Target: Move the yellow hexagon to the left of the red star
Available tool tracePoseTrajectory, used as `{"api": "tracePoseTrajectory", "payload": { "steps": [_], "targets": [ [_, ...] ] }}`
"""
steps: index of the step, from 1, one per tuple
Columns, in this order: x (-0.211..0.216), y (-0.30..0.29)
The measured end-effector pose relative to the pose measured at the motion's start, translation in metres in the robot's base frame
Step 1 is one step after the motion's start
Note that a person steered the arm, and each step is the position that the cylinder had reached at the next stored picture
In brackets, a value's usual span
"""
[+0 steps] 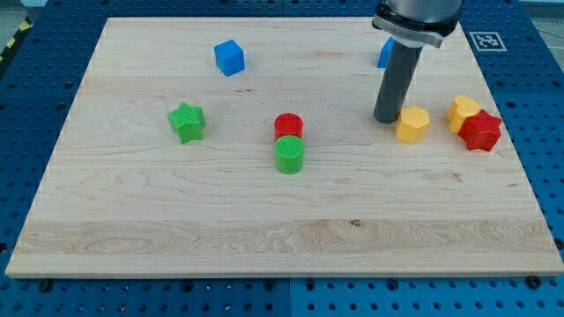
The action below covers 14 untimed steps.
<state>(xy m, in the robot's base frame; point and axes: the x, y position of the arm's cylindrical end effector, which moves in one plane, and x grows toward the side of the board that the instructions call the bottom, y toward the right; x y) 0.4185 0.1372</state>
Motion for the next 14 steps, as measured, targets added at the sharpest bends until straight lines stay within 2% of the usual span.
{"api": "tracePoseTrajectory", "payload": {
  "steps": [4, 7, 9, 14],
  "targets": [
    [0.012, 0.035],
    [0.037, 0.038],
    [0.096, 0.046],
    [0.071, 0.057]
  ]
}}
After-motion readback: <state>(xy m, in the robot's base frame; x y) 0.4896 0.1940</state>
